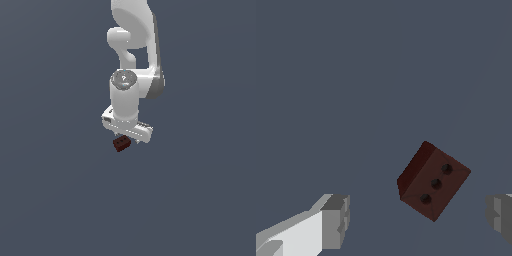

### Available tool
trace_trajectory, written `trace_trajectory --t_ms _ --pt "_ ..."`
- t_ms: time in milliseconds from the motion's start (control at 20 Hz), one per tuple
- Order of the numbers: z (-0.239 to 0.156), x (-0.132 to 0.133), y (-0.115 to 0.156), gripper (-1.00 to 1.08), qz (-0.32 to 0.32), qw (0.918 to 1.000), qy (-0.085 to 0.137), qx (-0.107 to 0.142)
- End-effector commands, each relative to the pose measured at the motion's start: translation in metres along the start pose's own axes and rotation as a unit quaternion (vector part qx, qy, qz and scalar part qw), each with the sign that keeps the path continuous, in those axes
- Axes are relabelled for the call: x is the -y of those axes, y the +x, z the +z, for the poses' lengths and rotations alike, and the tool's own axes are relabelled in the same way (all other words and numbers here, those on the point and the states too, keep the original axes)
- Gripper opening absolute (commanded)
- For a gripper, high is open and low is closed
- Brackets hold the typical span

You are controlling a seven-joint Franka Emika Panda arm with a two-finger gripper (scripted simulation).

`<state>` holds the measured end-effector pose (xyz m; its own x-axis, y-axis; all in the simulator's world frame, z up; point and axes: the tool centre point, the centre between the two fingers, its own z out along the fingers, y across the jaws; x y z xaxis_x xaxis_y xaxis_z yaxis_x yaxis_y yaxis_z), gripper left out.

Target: Pick up the object and move it to a goal position.

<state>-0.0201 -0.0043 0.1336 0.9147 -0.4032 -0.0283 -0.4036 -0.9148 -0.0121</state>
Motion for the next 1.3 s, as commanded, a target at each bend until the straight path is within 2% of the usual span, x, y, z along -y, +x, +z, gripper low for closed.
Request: trace_trajectory --t_ms 0,300,650,950,1250 --pt "0.008 -0.004 -0.002 1.0 0.039 0.9992 0.0 -0.001" --pt "0.026 -0.016 -0.008 1.0 0.13 0.9915 0.0 -0.005" --pt "0.044 -0.029 -0.015 1.0 0.223 0.9747 -0.001 -0.01" --pt "0.052 -0.037 -0.019 1.0 0.273 0.9618 -0.001 -0.013" --pt "0.056 -0.041 -0.021 1.0 0.296 0.9551 -0.002 -0.015"
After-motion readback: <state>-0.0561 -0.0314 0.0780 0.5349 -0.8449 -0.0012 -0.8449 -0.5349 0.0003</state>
